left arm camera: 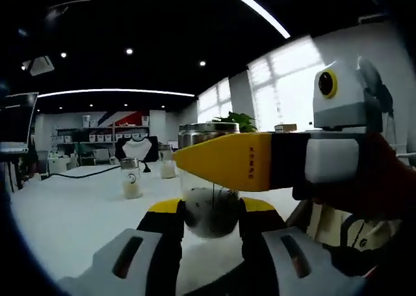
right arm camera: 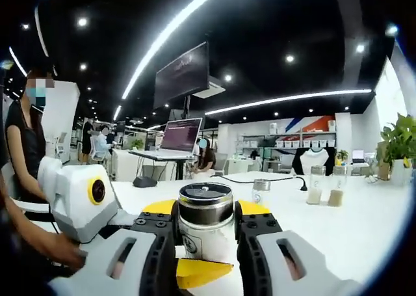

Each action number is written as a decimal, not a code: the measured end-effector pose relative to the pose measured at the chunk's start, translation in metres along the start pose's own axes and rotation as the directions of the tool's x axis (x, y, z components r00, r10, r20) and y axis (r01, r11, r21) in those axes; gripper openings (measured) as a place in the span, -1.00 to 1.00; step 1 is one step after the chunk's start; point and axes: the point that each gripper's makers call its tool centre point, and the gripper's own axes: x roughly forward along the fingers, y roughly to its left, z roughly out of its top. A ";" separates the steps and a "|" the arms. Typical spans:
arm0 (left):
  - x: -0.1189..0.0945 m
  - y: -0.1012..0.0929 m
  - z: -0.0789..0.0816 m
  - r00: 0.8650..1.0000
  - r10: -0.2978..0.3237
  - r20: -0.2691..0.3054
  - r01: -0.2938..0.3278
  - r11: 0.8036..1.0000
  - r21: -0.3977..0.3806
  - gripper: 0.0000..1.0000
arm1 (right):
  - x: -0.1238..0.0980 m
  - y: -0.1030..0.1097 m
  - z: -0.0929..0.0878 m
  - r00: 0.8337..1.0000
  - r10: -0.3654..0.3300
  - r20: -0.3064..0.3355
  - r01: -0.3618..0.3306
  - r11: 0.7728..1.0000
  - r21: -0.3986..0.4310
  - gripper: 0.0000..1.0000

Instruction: Rotate the seasoning bottle until the label or dispensing opening points toward the visible target arrow and the bottle remains upright within the marked orientation range

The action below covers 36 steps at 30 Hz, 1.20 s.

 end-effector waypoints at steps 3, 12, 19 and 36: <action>0.001 0.000 -0.004 1.000 0.010 -0.019 -0.010 1.000 -0.008 -0.31 | 0.001 -0.002 -0.004 0.999 -0.031 -0.018 0.031 0.999 -0.010 -0.36; 0.001 0.003 -0.009 0.999 0.014 -0.053 -0.012 0.999 0.041 -0.31 | 0.002 -0.007 -0.012 0.997 -0.055 -0.056 0.053 0.998 -0.042 -0.36; 0.004 0.001 -0.009 0.999 -0.033 -0.039 0.035 0.998 0.044 -0.30 | 0.001 -0.014 -0.013 0.997 -0.040 -0.064 0.041 0.999 0.007 -0.38; 0.002 0.017 -0.010 0.993 -0.082 -0.088 0.081 0.997 -0.012 0.24 | 0.015 -0.048 0.000 0.997 -0.034 -0.073 0.036 0.999 0.034 -0.38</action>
